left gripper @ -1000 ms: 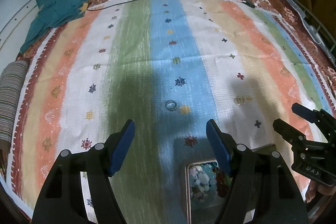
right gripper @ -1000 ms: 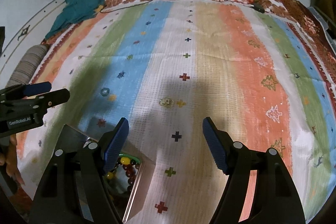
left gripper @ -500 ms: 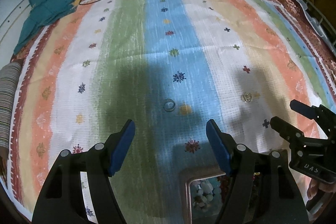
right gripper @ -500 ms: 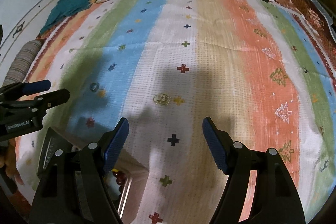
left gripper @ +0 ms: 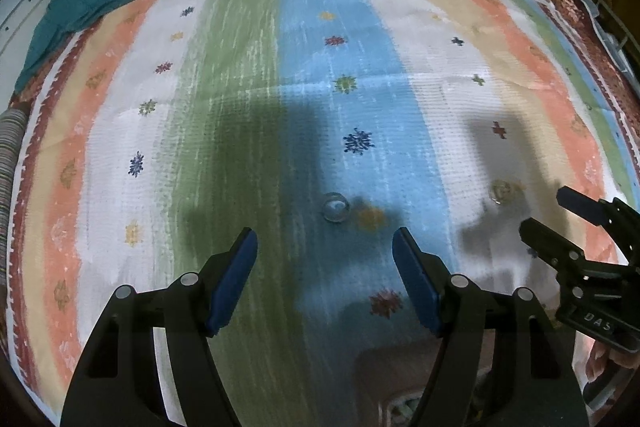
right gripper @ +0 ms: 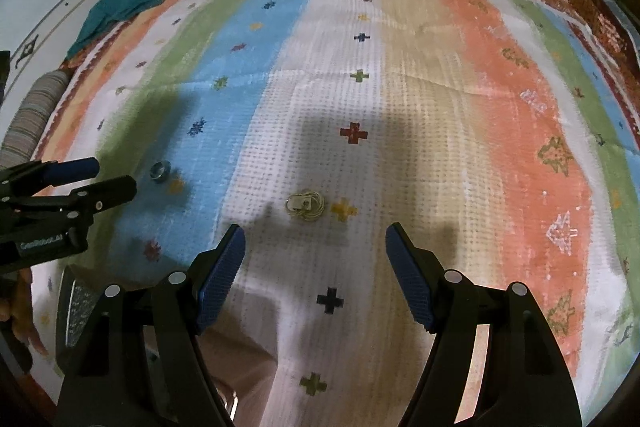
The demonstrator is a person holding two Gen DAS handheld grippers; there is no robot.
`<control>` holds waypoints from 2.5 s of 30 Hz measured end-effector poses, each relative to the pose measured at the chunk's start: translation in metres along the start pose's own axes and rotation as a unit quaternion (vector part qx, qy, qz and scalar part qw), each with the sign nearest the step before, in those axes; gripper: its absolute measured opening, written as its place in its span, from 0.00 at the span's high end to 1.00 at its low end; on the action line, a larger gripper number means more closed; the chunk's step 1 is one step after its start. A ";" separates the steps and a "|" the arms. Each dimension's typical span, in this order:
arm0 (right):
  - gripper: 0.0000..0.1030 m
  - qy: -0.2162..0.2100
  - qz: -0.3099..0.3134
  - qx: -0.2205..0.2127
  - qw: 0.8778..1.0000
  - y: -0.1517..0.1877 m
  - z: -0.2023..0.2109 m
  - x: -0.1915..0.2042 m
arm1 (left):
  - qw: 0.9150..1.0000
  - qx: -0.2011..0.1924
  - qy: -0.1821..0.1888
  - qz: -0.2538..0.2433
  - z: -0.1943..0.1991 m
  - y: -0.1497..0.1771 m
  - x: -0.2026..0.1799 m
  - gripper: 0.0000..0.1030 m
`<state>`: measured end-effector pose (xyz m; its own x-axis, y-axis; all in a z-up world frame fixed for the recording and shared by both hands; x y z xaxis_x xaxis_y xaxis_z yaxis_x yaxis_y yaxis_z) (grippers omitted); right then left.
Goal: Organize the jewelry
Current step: 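Move both open grippers toward the small silver ring and gold ring, then grasp the gold ring with the right gripper while the left grasps the silver ring, then lift both held rings and carry them back over the silver tin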
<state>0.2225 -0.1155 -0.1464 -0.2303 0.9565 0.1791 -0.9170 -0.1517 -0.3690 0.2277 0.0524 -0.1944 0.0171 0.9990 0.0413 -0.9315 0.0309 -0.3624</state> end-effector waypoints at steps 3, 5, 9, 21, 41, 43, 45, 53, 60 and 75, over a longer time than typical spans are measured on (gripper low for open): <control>0.30 0.002 0.001 0.004 1.000 -0.001 -0.006 0.000 | 1.000 0.006 0.001 -0.004 -0.008 -0.002 0.001 0.32; 0.30 0.005 0.001 0.006 1.000 -0.004 -0.010 -0.001 | 1.000 0.007 0.004 -0.006 -0.012 -0.005 0.000 0.33; 0.30 0.006 -0.002 0.010 1.000 -0.007 -0.015 -0.002 | 1.000 0.008 0.006 -0.017 -0.017 -0.011 -0.005 0.34; 0.30 0.020 0.016 0.030 0.999 -0.007 -0.035 0.001 | 0.999 0.018 -0.001 -0.028 -0.033 -0.014 -0.001 0.46; 0.79 0.018 0.026 0.025 0.999 -0.014 -0.036 -0.002 | 0.999 0.017 -0.002 -0.041 -0.043 -0.017 0.001 0.82; 0.79 0.018 0.022 0.023 0.999 -0.014 -0.035 -0.003 | 0.999 0.016 -0.002 -0.040 -0.042 -0.018 0.002 0.82; 0.79 0.023 0.017 0.020 0.999 -0.014 -0.032 -0.006 | 0.999 0.014 -0.003 -0.039 -0.039 -0.017 0.002 0.82; 0.79 0.022 -0.006 0.002 1.000 -0.015 -0.015 -0.015 | 0.999 -0.012 -0.004 -0.036 -0.014 -0.020 0.002 0.82; 0.79 0.019 -0.013 -0.025 0.999 -0.014 0.008 -0.011 | 0.998 -0.043 -0.010 -0.047 0.010 -0.020 -0.008 0.82; 0.79 0.023 -0.019 -0.073 0.997 -0.012 0.049 -0.012 | 0.995 -0.087 -0.001 -0.054 0.051 -0.017 -0.029 0.82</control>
<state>0.2203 -0.1378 -0.0996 -0.1779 0.9718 0.1546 -0.8664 -0.0802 -0.4930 0.2242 0.0213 -0.1424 0.1131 0.9895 0.0902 -0.8469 0.1434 -0.5120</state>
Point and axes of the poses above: each gripper's, at about its wrist camera, not at the fingertips, and z roughly against the way its jaws point, x to its left, y to its underside, the point moved 9 cm from there along -z, roughly the way its jaws point, and after that the axes turned 11 degrees about -z, right-handed, at the moved point
